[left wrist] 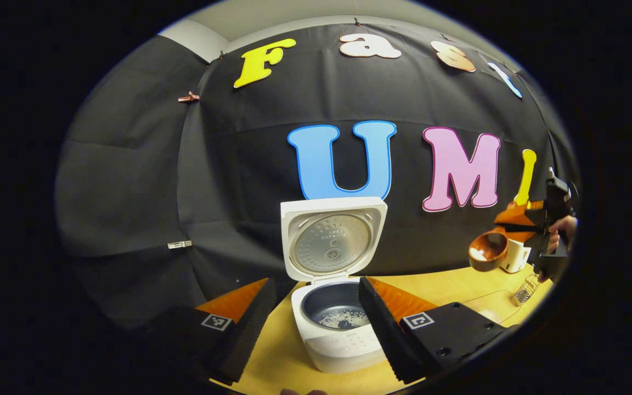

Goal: Close the left gripper, press the button to open the rice cooker; take a wooden spoon from the chopstick holder with the right hand, scoop a spoonful of rice and pour it into the rice cooker, then put the wooden spoon back into the chopstick holder.

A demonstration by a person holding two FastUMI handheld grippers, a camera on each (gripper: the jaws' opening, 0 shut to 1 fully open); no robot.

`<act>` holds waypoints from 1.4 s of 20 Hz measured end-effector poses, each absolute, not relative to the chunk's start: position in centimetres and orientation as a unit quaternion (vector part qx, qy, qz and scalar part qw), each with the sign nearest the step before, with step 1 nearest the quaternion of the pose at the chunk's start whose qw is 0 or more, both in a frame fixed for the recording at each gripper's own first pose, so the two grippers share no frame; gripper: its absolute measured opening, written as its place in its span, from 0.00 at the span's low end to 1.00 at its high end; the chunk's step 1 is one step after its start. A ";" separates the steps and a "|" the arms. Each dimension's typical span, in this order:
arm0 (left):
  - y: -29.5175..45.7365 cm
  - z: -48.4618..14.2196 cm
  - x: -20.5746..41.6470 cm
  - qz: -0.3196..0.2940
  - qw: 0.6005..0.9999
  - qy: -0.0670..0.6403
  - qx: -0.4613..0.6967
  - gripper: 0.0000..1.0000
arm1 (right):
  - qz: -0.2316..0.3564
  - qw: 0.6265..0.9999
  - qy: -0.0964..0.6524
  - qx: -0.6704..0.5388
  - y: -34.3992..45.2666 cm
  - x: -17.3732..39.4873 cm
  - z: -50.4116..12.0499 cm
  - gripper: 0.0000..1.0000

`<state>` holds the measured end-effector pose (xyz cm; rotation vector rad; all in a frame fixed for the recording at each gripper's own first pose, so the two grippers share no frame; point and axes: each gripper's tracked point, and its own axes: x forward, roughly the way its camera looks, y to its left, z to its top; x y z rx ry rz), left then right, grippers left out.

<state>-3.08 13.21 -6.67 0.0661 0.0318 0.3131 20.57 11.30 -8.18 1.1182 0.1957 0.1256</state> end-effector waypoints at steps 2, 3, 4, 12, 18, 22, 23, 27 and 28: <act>13.6 -7.0 -3.6 0.160 0.986 0.018 0.030 0.97 | 0.076 0.842 0.097 0.526 13.8 21.5 -7.7 0.11; 13.8 -7.2 -3.9 0.163 0.986 0.019 0.029 0.97 | 0.085 0.841 0.100 0.525 15.2 22.1 -7.4 0.11; 14.0 -7.3 -4.1 0.166 0.986 0.019 0.028 0.97 | 0.091 0.842 0.103 0.522 16.6 22.8 -7.3 0.11; 15.8 -8.0 -4.9 0.178 0.984 0.022 0.010 0.97 | 0.114 0.857 0.130 0.486 24.8 26.6 -8.5 0.11; 16.8 -8.7 -4.8 0.183 0.983 0.024 -0.004 0.99 | 0.130 0.894 0.136 0.408 28.1 28.2 -9.4 0.11; 17.2 -9.0 -4.5 0.184 0.982 0.025 -0.010 0.97 | 0.138 0.911 0.138 0.363 29.8 28.9 -10.1 0.11; 17.3 -9.2 -4.4 0.184 0.982 0.027 -0.012 0.97 | 0.142 0.916 0.138 0.348 30.3 29.0 -10.3 0.11; 17.6 -9.3 -4.3 0.184 0.982 0.029 -0.013 0.97 | 0.157 0.938 0.130 0.282 31.9 29.0 -10.5 0.11; 17.8 -9.5 -4.2 0.185 0.982 0.030 -0.014 0.97 | 0.161 0.941 0.127 0.268 32.2 29.1 -10.4 0.11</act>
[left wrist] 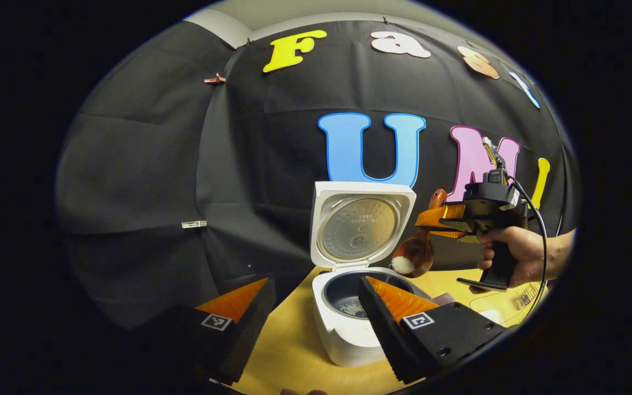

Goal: Close the left gripper, press the button to open the rice cooker; take a wooden spoon from the chopstick holder with the right hand, scoop a spoonful of rice and pour it into the rice cooker, then put the wooden spoon back into the chopstick holder.

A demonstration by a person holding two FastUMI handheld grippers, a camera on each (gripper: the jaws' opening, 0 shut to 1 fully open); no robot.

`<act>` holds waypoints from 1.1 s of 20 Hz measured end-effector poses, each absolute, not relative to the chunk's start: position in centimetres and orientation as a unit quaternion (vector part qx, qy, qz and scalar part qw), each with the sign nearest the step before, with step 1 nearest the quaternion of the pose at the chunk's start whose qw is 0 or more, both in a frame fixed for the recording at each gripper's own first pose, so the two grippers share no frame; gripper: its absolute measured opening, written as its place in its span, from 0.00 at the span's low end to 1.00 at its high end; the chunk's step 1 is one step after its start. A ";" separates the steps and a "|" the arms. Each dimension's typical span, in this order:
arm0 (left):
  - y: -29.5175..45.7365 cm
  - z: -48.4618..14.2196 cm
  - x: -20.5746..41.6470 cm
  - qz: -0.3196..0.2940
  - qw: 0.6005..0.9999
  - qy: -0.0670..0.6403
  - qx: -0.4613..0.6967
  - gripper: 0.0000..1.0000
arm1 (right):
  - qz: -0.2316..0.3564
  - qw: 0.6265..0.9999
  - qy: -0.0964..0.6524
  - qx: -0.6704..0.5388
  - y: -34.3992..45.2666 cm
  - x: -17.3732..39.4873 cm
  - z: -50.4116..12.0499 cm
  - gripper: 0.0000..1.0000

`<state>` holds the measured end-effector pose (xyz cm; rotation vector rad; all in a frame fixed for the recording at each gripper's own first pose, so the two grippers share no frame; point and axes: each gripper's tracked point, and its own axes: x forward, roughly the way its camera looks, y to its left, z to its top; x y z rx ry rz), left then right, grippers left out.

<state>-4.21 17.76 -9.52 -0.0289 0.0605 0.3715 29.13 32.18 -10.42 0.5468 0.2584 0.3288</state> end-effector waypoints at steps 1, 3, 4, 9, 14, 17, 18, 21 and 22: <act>17.9 -9.6 -4.2 0.186 0.982 0.032 -0.017 0.97 | 0.166 0.944 0.124 0.256 32.5 29.1 -10.4 0.11; 18.2 -9.9 -4.3 0.188 0.981 0.034 -0.021 0.97 | 0.171 0.951 0.120 0.229 33.1 28.9 -10.4 0.11; 18.3 -10.0 -4.3 0.189 0.981 0.035 -0.022 0.97 | 0.174 0.954 0.117 0.216 33.3 28.8 -10.3 0.11; 18.6 -10.3 -4.2 0.192 0.980 0.037 -0.028 0.97 | 0.190 0.963 0.110 0.158 34.4 28.3 -10.8 0.11; 18.4 -10.4 -4.1 0.190 0.981 0.038 -0.027 0.98 | 0.206 0.969 0.106 0.089 35.7 27.9 -12.1 0.11; 18.4 -10.5 -4.2 0.190 0.981 0.039 -0.029 0.98 | 0.212 0.971 0.102 0.049 36.2 27.9 -12.8 0.11; 18.5 -10.6 -4.2 0.190 0.981 0.039 -0.029 0.98 | 0.215 0.971 0.100 0.037 36.4 27.8 -12.9 0.11; 18.7 -10.9 -4.2 0.190 0.980 0.040 -0.030 0.97 | 0.222 0.970 0.095 -0.003 37.1 27.8 -13.4 0.11; 18.7 -11.0 -4.2 0.190 0.980 0.040 -0.030 0.98 | 0.226 0.969 0.093 -0.018 37.3 27.7 -13.6 0.11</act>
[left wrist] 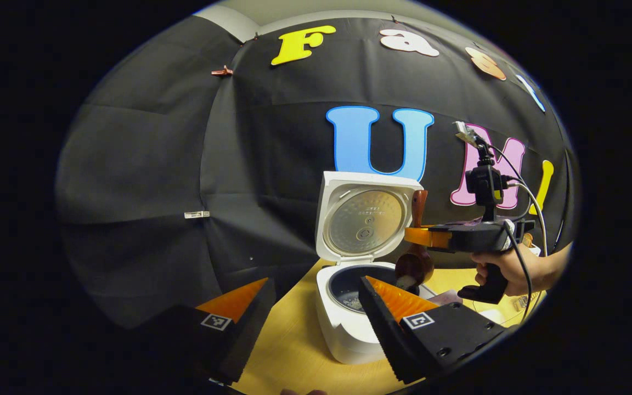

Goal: Close the left gripper, press the button to open the rice cooker; take a wooden spoon from the chopstick holder with the right hand, scoop a spoonful of rice and pour it into the rice cooker, then put the wooden spoon back into the chopstick holder.

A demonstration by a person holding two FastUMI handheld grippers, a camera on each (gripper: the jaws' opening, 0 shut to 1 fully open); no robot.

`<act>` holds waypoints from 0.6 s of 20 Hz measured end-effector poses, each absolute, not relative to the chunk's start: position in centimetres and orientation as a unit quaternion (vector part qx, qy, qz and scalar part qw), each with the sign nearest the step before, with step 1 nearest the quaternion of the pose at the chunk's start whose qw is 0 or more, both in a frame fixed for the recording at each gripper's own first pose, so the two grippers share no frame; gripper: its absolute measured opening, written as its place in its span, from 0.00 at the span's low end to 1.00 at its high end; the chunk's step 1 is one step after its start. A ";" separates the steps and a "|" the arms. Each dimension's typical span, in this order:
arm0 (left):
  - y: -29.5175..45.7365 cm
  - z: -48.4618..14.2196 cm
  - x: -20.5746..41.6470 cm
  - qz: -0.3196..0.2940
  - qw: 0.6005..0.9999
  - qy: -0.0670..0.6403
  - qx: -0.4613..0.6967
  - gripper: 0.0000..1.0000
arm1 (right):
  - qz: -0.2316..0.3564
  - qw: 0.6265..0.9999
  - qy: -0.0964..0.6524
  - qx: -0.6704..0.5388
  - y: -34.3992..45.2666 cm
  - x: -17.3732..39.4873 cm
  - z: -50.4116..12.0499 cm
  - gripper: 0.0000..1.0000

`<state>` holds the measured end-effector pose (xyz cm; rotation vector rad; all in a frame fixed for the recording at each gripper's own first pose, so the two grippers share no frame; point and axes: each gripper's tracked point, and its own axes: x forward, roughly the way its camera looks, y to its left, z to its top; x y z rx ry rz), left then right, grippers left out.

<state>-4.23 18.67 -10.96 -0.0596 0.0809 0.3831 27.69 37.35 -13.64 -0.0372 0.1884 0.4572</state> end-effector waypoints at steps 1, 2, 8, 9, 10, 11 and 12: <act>18.8 -11.0 -4.2 0.190 0.980 0.041 -0.030 0.98 | 0.230 0.968 0.091 -0.034 37.6 27.6 -13.9 0.11; 18.8 -11.0 -4.3 0.191 0.980 0.041 -0.030 0.98 | 0.233 0.967 0.089 -0.050 37.8 27.5 -14.1 0.11; 18.9 -11.2 -4.6 0.192 0.980 0.044 -0.031 0.98 | 0.255 0.953 0.066 -0.148 39.4 26.6 -15.1 0.11; 18.9 -11.2 -4.6 0.193 0.980 0.044 -0.031 0.98 | 0.260 0.949 0.062 -0.165 39.8 26.4 -15.3 0.11; 18.9 -11.3 -4.7 0.193 0.980 0.044 -0.032 0.99 | 0.267 0.944 0.057 -0.184 40.2 26.1 -15.4 0.11; 19.0 -11.2 -4.7 0.193 0.980 0.044 -0.032 0.99 | 0.273 0.939 0.052 -0.202 40.7 25.8 -15.5 0.11; 19.0 -11.3 -4.6 0.193 0.980 0.044 -0.032 0.99 | 0.277 0.935 0.046 -0.215 40.9 25.6 -15.5 0.12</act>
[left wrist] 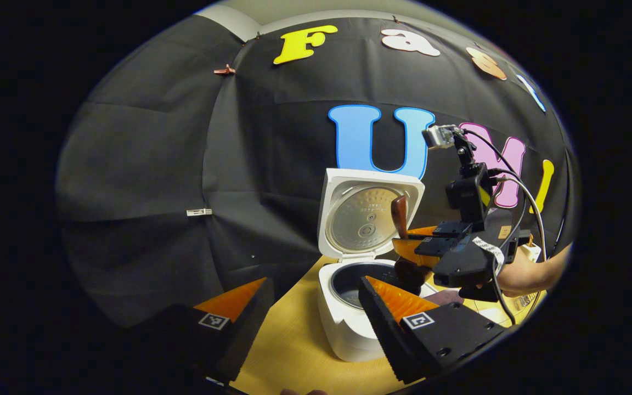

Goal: Close the left gripper, press the button to open the rice cooker; take a wooden spoon from the chopstick holder with the right hand, scoop a spoonful of rice and pour it into the rice cooker, then put the wooden spoon back into the chopstick holder.

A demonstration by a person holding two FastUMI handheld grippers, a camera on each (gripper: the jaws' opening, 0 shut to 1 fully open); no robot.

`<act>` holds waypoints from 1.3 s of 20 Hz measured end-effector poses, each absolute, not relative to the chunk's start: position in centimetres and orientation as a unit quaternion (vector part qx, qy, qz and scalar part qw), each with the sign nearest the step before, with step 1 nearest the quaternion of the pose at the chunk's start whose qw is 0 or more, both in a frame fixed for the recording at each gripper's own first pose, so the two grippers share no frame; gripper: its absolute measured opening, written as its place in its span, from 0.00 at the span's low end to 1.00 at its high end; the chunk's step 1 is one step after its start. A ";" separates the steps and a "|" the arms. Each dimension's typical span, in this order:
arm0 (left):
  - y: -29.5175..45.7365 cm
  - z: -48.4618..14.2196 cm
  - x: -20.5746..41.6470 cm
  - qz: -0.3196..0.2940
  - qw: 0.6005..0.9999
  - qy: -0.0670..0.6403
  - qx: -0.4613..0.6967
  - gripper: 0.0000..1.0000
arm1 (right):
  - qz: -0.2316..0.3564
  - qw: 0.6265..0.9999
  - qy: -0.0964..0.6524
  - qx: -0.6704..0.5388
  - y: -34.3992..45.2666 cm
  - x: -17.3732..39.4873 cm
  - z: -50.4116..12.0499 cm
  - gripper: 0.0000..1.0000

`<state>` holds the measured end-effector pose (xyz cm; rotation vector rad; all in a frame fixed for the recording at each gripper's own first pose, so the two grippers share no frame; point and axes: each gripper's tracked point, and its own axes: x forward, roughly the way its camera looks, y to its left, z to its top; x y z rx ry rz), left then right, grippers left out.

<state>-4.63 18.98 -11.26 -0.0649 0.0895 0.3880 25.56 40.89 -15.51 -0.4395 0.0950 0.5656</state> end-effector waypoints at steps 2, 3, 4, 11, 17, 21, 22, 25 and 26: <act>18.9 -11.3 -4.7 0.193 0.980 0.044 -0.032 0.99 | 0.284 0.935 0.047 -0.209 41.3 25.4 -15.6 0.12; 19.0 -11.3 -4.8 0.193 0.980 0.043 -0.031 0.99 | 0.283 0.940 0.056 -0.182 41.4 25.4 -15.5 0.12; 18.9 -11.3 -4.9 0.193 0.980 0.043 -0.030 0.99 | 0.278 0.947 0.068 -0.144 41.1 25.5 -15.4 0.11; 18.7 -11.0 -5.2 0.195 0.980 0.042 -0.027 0.99 | 0.236 0.948 0.150 0.154 38.1 26.8 -14.6 0.12; 17.6 -10.1 -4.7 0.185 0.982 0.038 -0.020 0.99 | 0.201 0.901 0.170 0.345 34.6 26.5 -12.8 0.11; 16.2 -9.4 -4.1 0.173 0.984 0.035 -0.017 0.99 | 0.192 0.867 0.158 0.432 31.3 25.3 -10.8 0.11; 15.8 -9.4 -4.0 0.170 0.985 0.035 -0.016 0.99 | 0.186 0.857 0.160 0.453 30.4 24.9 -10.7 0.11; 14.2 -8.7 -3.2 0.156 0.987 0.033 -0.010 0.99 | 0.167 0.847 0.148 0.482 26.4 23.5 -10.3 0.11; 13.5 -8.6 -3.0 0.151 0.988 0.032 -0.008 0.99 | 0.162 0.850 0.142 0.481 24.9 23.1 -10.1 0.11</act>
